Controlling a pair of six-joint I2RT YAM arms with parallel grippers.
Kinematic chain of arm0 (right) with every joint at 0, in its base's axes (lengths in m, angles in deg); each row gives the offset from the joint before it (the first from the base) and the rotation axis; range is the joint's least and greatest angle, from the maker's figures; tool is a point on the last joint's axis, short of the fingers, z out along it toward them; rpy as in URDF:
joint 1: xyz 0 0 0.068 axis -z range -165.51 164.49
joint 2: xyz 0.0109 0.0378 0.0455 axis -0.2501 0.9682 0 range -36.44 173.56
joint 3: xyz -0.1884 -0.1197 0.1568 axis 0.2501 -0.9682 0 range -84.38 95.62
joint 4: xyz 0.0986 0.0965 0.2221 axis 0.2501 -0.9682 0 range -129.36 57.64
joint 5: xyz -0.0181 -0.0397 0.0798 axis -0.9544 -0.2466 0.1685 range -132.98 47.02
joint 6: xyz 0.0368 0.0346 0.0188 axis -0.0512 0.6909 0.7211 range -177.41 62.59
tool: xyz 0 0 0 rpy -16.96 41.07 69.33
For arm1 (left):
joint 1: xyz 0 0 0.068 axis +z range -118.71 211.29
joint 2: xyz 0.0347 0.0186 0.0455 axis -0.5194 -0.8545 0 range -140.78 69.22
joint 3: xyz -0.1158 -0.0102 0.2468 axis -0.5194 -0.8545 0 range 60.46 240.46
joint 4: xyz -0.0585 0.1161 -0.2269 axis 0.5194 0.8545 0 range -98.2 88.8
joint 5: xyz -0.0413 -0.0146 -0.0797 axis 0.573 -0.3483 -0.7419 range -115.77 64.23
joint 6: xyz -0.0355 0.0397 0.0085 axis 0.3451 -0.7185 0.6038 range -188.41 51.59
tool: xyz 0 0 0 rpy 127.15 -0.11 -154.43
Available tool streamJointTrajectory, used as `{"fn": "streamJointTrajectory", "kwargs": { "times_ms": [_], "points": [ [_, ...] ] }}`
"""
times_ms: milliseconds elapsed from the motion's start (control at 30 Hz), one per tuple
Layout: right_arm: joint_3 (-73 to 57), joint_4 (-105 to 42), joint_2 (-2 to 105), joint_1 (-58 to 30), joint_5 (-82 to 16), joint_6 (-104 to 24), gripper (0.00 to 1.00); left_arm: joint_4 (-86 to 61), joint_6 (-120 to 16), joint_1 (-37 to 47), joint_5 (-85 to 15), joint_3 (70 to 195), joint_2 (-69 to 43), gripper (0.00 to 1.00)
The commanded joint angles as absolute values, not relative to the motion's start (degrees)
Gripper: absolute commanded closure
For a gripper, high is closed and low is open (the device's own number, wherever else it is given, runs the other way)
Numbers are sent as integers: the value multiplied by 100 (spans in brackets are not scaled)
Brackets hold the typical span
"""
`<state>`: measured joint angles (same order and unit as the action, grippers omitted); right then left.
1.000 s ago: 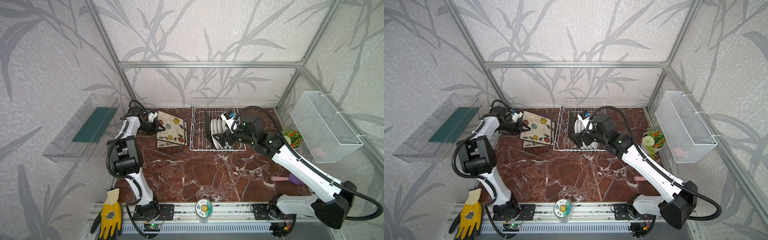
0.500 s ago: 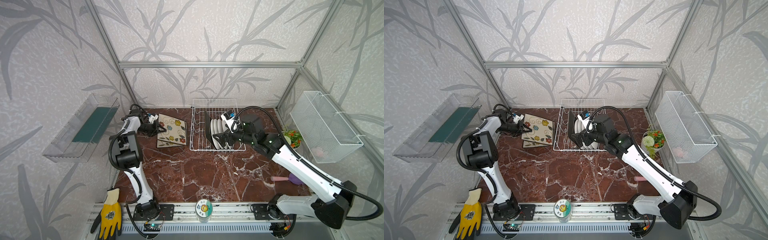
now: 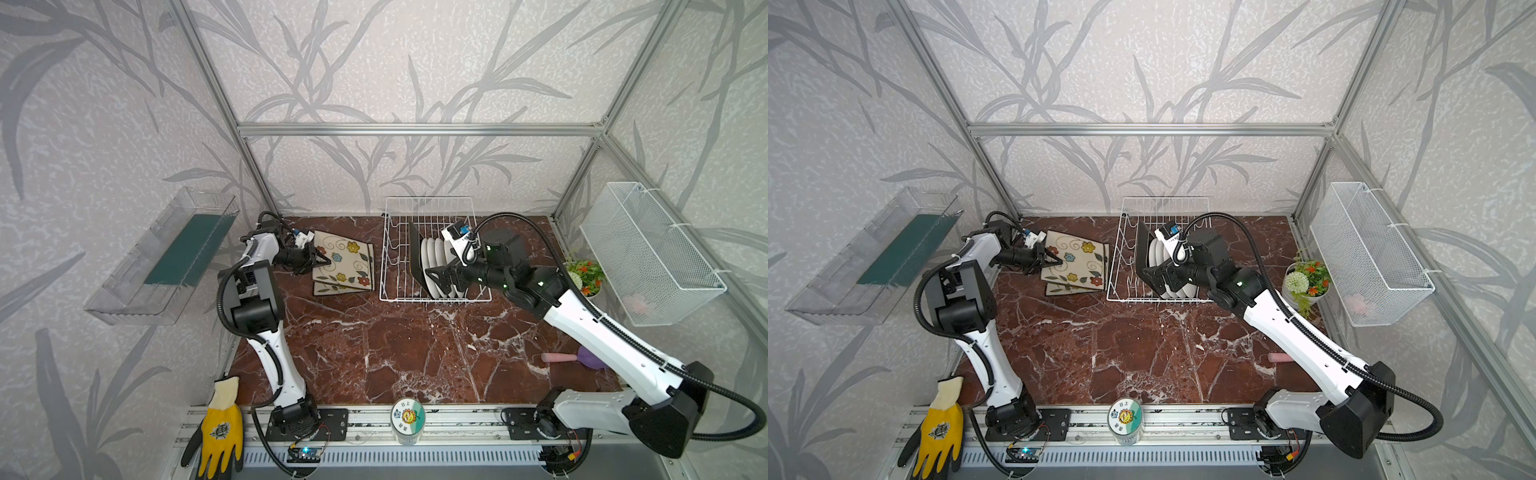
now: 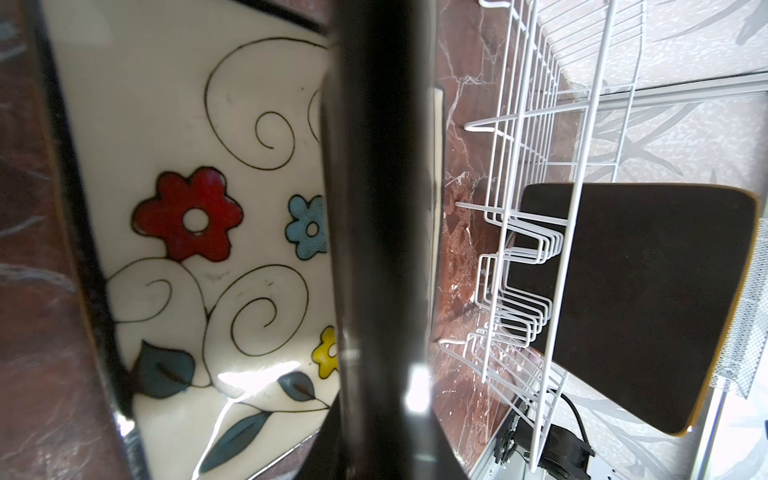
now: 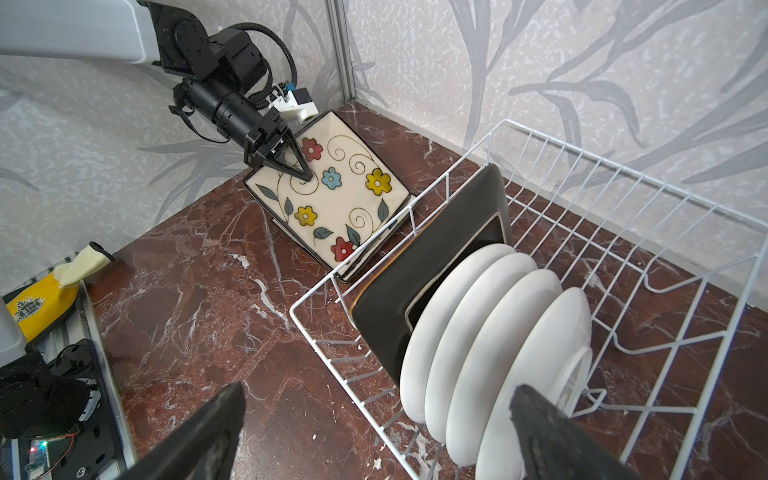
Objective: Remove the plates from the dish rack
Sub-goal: 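Lower the flower plate flat onto the other flower plate and open the left gripper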
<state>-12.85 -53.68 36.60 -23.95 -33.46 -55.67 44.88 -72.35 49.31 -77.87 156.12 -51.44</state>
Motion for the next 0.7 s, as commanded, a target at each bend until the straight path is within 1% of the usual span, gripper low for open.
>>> {"fn": "streamJointTrajectory", "kwargs": {
  "times_ms": [0, 200, 567, 667],
  "points": [
    [-1134, -5363, 3510, -2432, -3253, -5551, 1, 4591, -7417, 4940, -7862, 15820, -5229, 71],
    [-1151, -5350, 3467, -2432, -3212, -5486, 1, 4578, -7355, 4940, -7687, 15828, -5334, 63],
    [-1147, -5346, 3416, -2432, -3217, -5435, 1, 4539, -7232, 4948, -7209, 15864, -5422, 61],
    [-1140, -5353, 3439, -2428, -3208, -5448, 1, 4515, -7193, 4948, -7030, 15846, -5409, 59]
  ]
}}
